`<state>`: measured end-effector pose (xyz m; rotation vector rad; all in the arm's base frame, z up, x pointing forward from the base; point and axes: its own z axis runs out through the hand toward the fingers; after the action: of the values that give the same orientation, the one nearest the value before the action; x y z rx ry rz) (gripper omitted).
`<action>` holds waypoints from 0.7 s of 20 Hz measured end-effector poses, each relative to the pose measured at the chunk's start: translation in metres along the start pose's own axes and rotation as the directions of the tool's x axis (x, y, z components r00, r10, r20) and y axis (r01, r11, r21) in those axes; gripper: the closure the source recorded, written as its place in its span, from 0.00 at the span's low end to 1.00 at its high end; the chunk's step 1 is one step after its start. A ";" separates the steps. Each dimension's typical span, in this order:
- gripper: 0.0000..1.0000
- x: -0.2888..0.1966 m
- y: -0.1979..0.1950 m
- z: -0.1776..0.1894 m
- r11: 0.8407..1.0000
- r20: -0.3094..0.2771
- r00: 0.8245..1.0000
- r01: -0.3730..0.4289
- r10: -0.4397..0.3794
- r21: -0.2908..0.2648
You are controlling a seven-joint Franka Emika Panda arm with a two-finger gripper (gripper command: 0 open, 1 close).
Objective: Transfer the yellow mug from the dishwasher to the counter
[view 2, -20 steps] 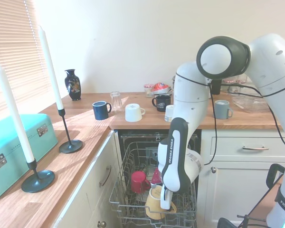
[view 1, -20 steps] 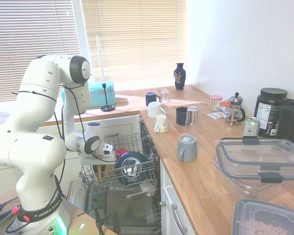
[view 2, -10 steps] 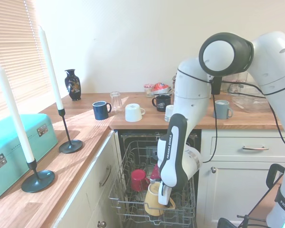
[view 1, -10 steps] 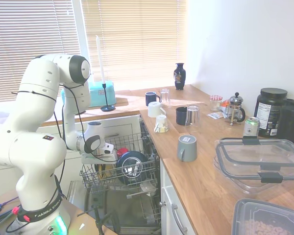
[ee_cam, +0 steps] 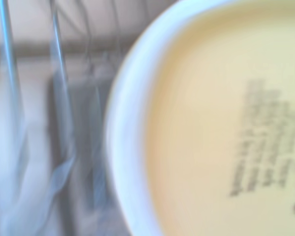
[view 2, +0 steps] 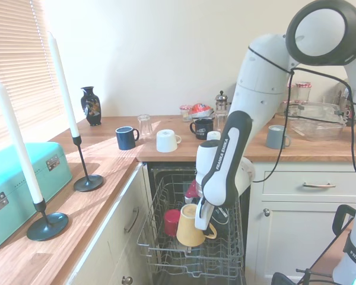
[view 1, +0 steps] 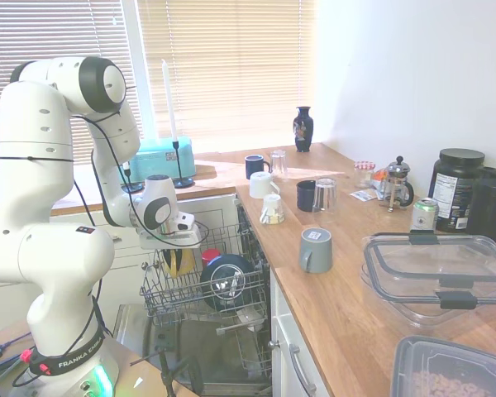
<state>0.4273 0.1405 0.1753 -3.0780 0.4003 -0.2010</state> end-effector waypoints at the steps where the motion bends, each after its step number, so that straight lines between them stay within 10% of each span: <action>1: 1.00 0.009 0.001 -0.012 1.000 -0.025 1.000 -0.009 0.009 0.001; 14: 1.00 0.099 0.016 -0.115 0.987 -0.132 0.979 -0.158 0.155 -0.013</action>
<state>0.5034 0.0982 0.3012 -3.0463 0.6512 -0.3961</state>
